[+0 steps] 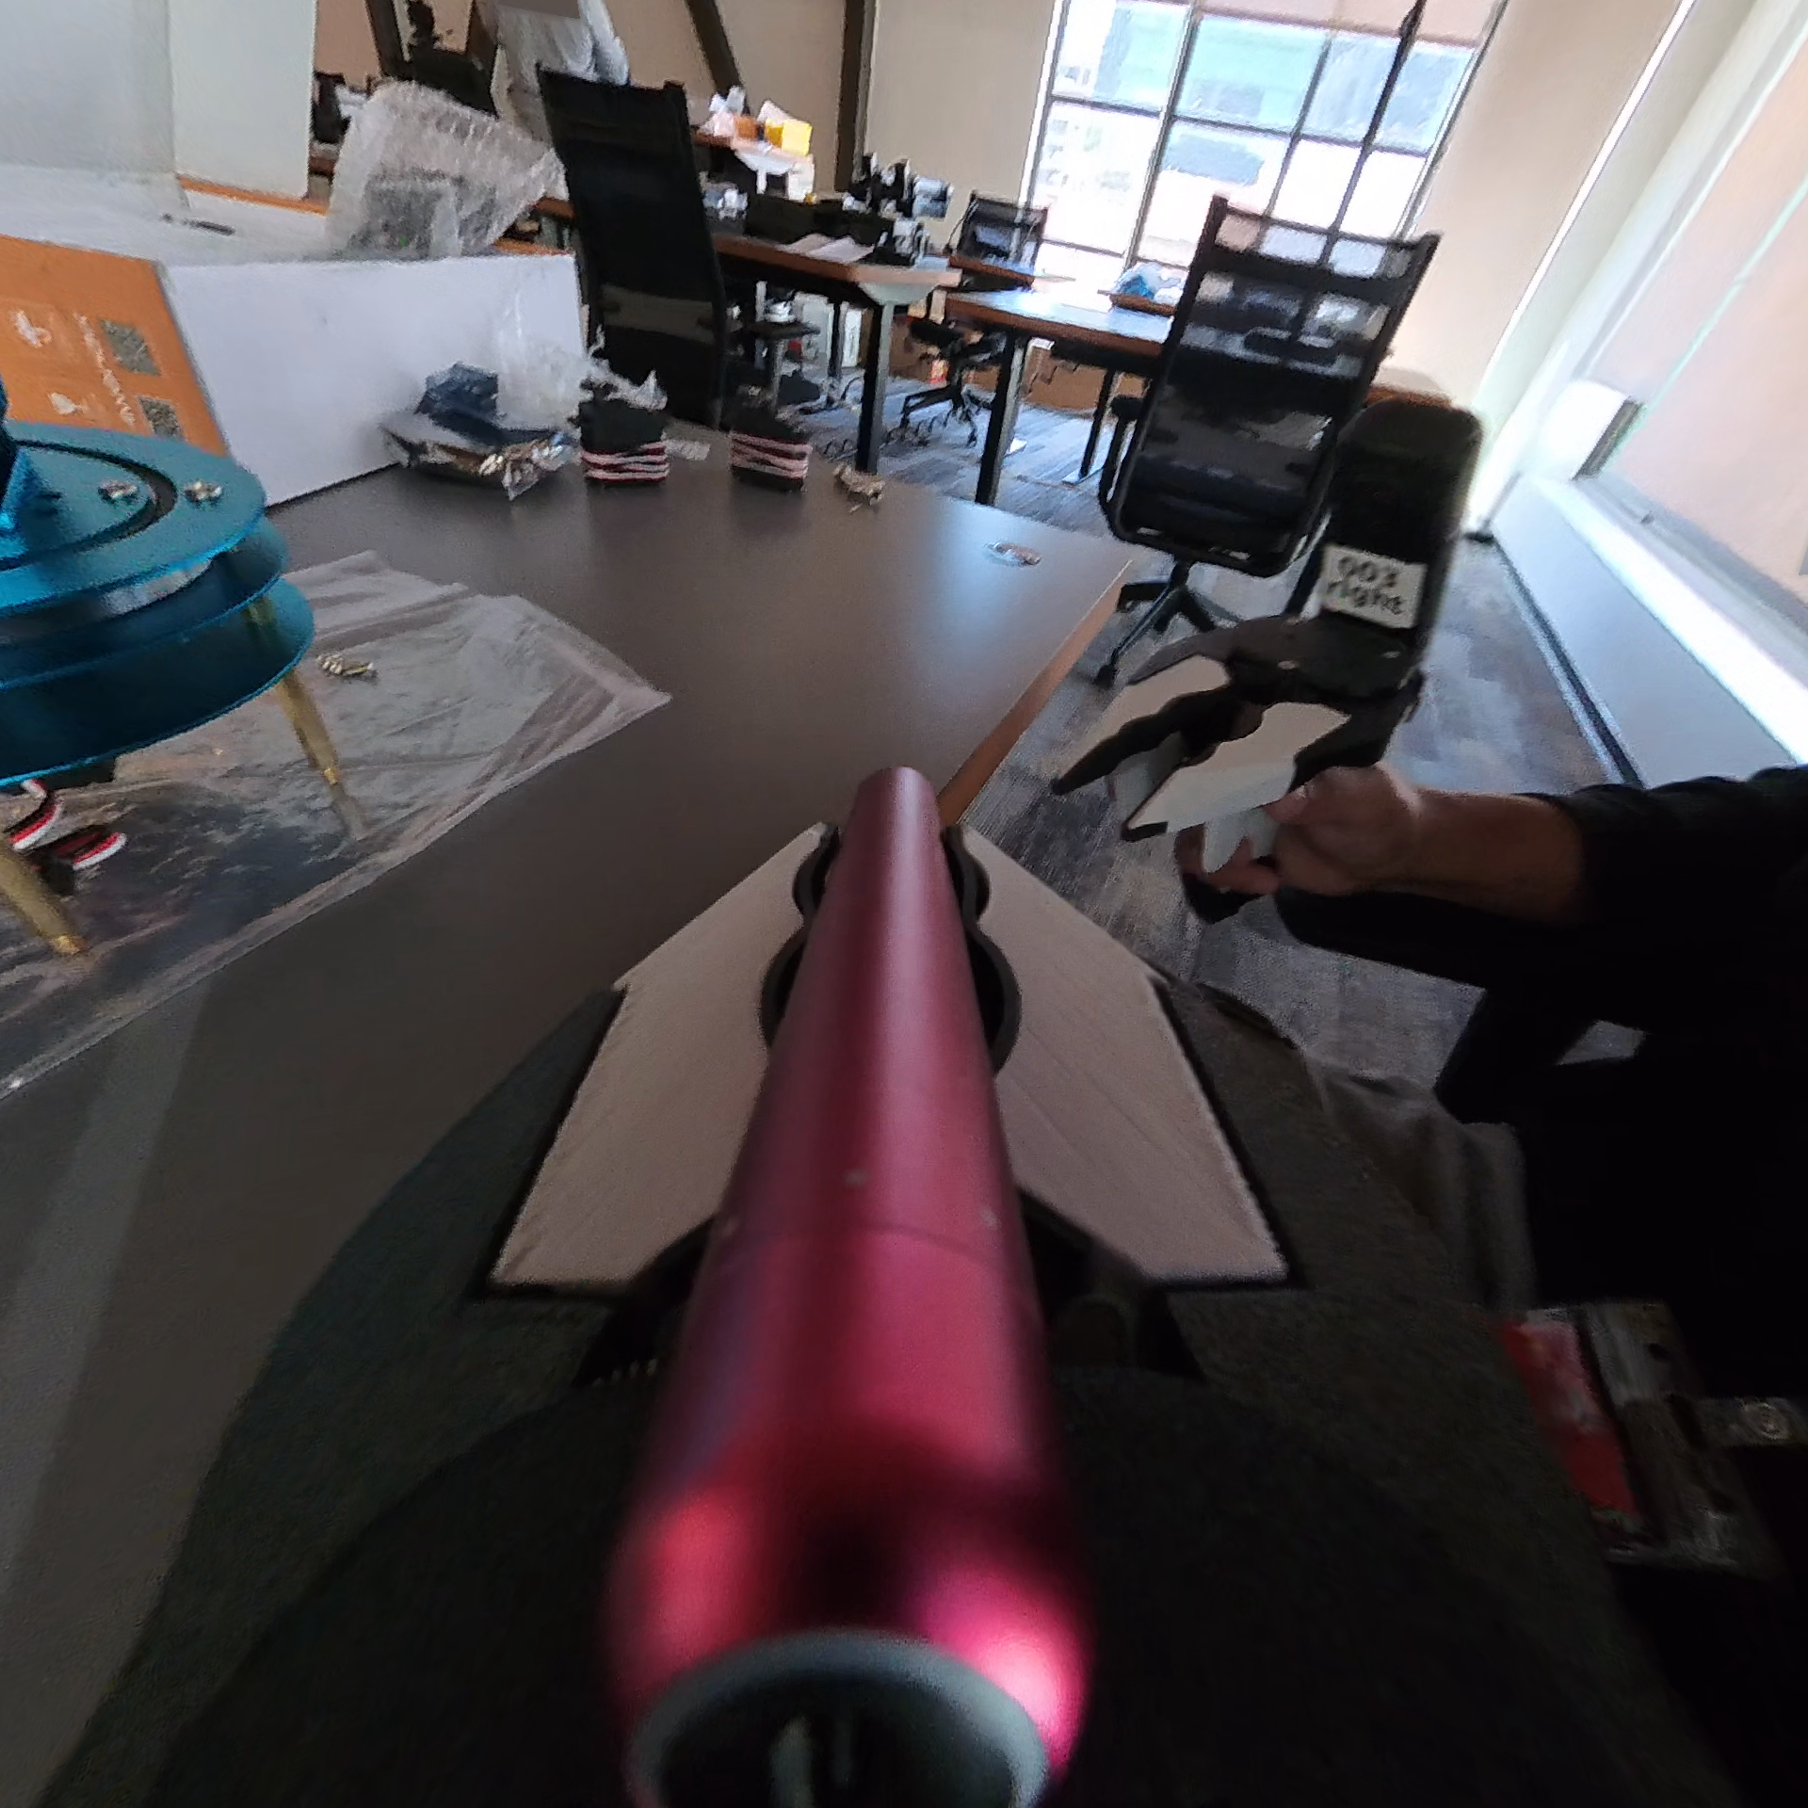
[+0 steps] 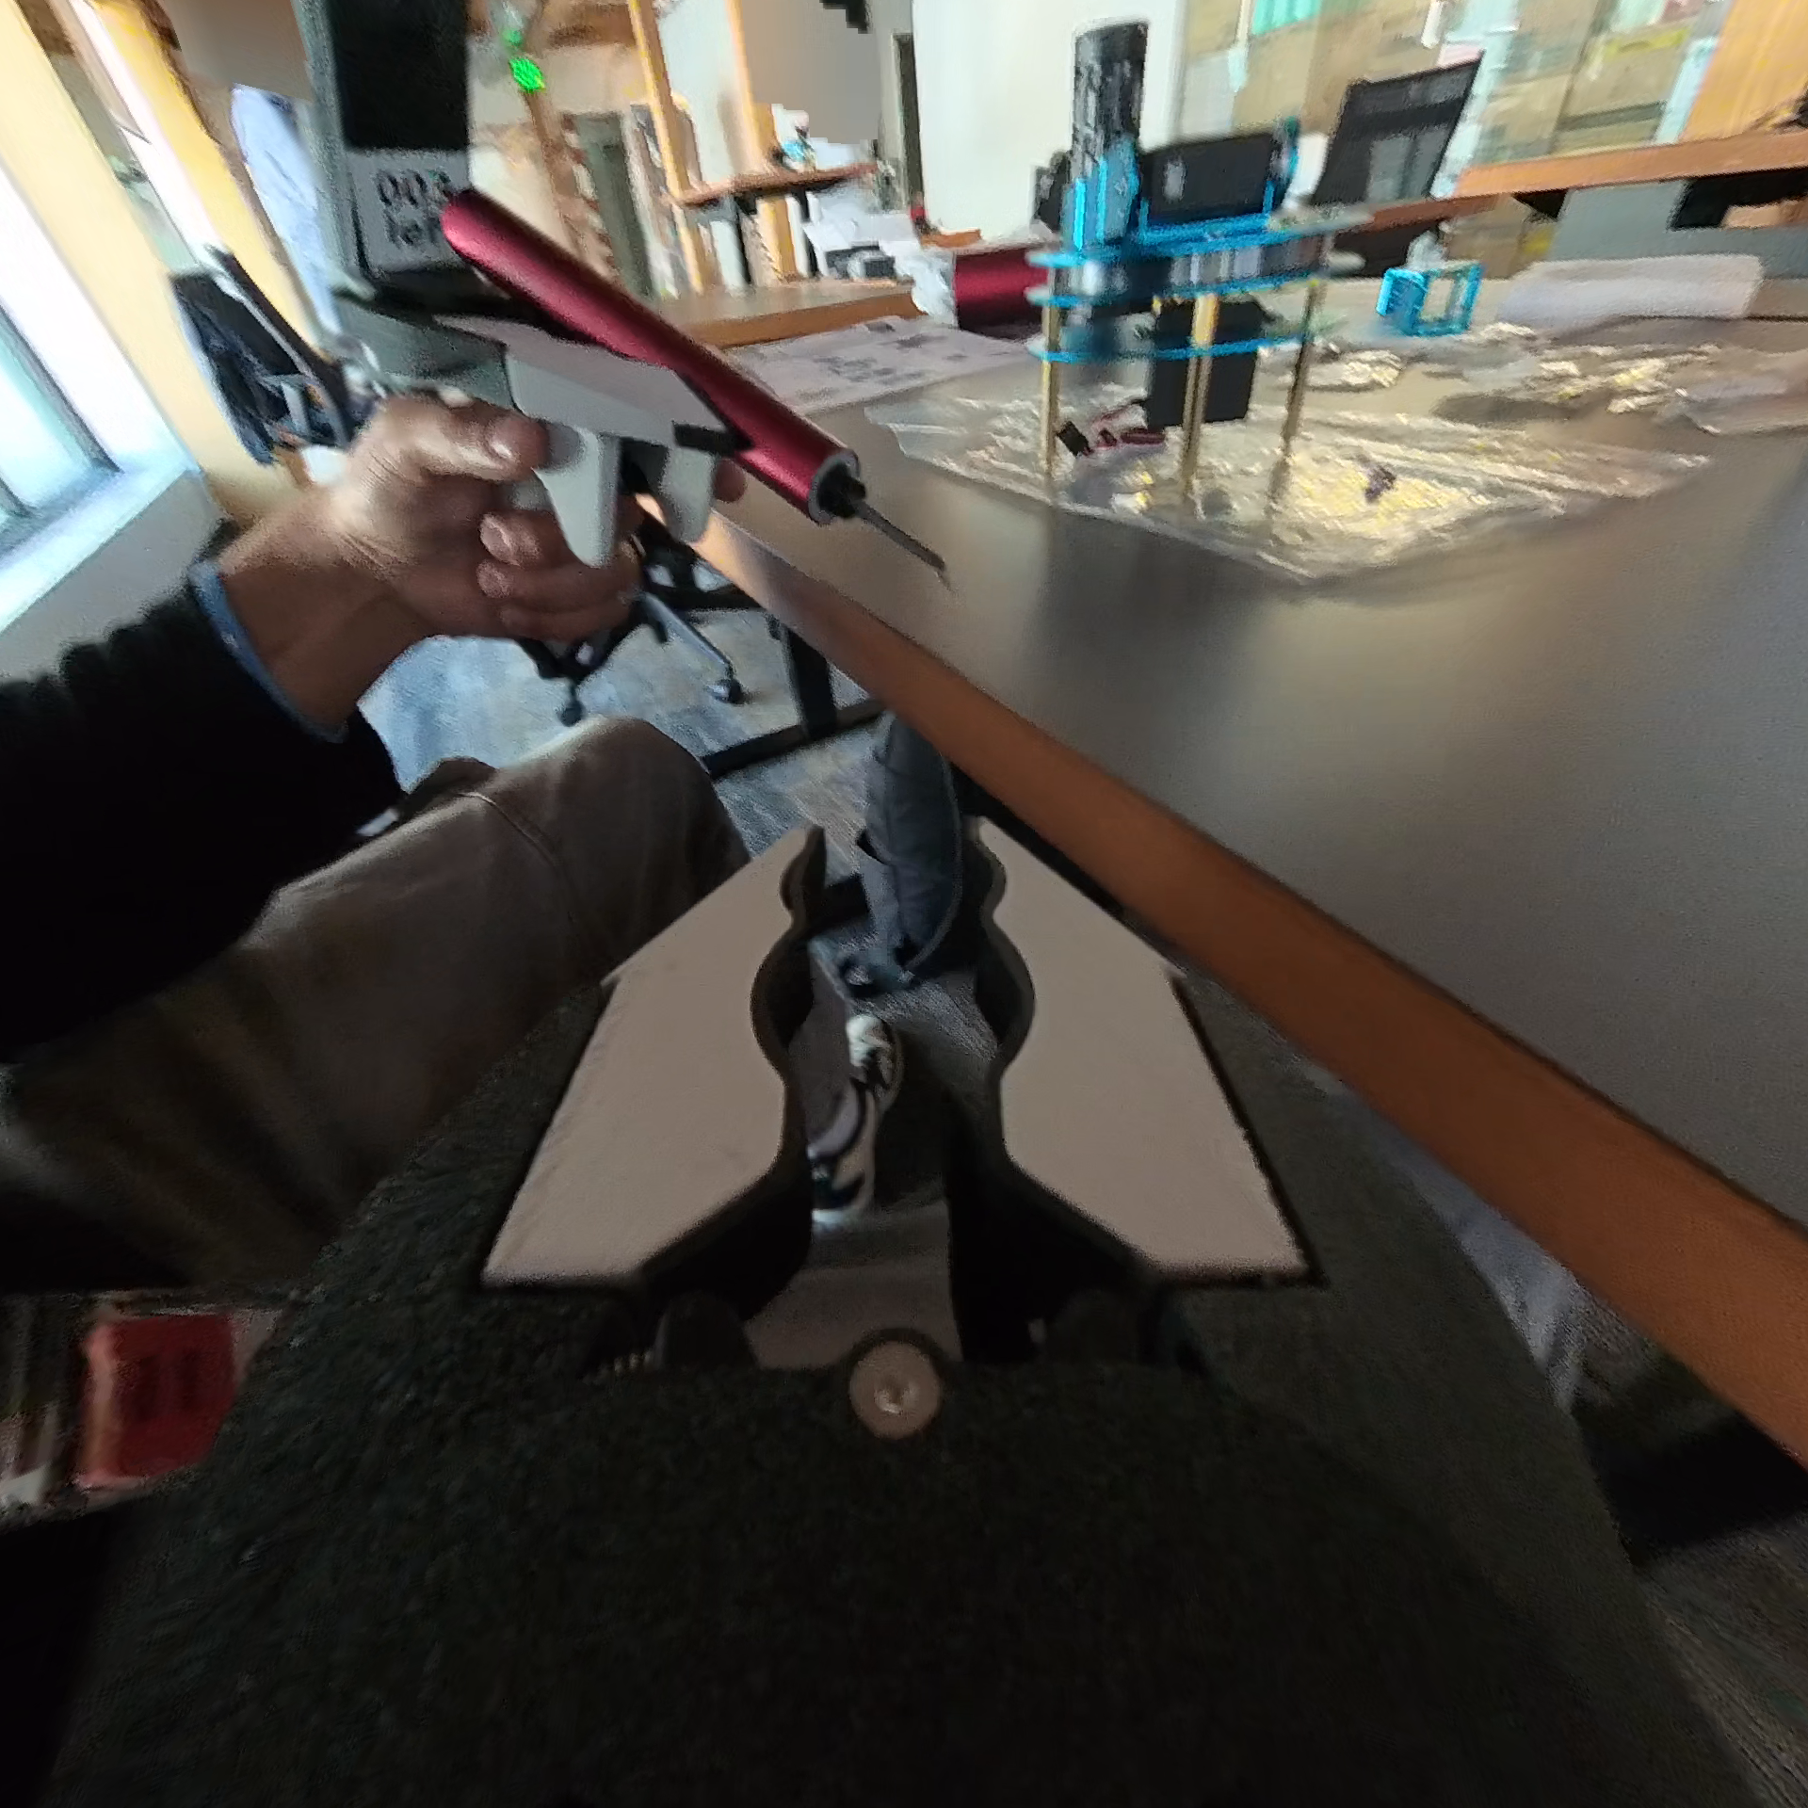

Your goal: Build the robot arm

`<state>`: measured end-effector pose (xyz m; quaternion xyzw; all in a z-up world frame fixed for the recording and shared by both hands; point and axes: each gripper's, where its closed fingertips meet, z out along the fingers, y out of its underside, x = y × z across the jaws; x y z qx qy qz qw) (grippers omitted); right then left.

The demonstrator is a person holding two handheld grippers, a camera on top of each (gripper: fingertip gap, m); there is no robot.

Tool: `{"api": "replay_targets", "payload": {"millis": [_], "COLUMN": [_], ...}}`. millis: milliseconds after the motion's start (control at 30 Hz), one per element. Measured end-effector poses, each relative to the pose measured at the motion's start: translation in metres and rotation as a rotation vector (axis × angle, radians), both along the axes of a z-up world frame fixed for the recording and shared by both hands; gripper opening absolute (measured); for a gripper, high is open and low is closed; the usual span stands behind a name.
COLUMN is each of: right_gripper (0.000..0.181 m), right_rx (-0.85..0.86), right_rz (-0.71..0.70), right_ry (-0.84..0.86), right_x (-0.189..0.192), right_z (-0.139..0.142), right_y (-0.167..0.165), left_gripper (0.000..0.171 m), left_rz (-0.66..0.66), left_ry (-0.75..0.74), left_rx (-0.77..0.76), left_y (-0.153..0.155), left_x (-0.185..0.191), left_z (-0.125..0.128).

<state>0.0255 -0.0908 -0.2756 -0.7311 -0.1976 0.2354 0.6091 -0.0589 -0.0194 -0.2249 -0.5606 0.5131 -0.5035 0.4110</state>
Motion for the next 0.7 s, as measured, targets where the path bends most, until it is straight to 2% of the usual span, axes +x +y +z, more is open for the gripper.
{"api": "replay_targets", "payload": {"millis": [67, 133, 233, 300, 400, 500, 700], "right_gripper": [0.028, 0.029, 0.029, 0.028, 0.020, 0.017, 0.010], "right_rx": [0.014, 0.076, 0.140, 0.168, 0.188, 0.194, 0.199], "right_rz": [0.067, 0.074, 0.027, 0.060, 0.144, 0.191, 0.166], "right_ry": [0.053, 0.068, -0.003, -0.070, -0.134, -0.125, -0.175], "right_x": [-0.011, -0.017, -0.016, -0.024, -0.040, -0.050, -0.050], "right_z": [0.013, 0.031, 0.053, 0.062, 0.065, 0.065, 0.057], "right_y": [0.004, 0.015, 0.041, 0.051, 0.053, 0.050, 0.048], "left_gripper": [0.021, 0.021, 0.020, 0.020, 0.020, 0.021, 0.020], "left_rz": [-0.024, -0.056, -0.073, -0.076, -0.080, -0.076, -0.075], "left_ry": [-0.057, -0.125, -0.187, -0.206, -0.228, -0.226, -0.239], "left_rx": [-0.027, -0.086, -0.113, -0.146, -0.152, -0.152, -0.174], "left_y": [-0.005, -0.010, -0.015, -0.017, -0.020, -0.022, -0.025], "left_x": [0.000, 0.001, 0.000, -0.001, -0.005, -0.010, -0.015], "left_z": [0.009, 0.019, 0.031, 0.036, 0.040, 0.039, 0.034]}}
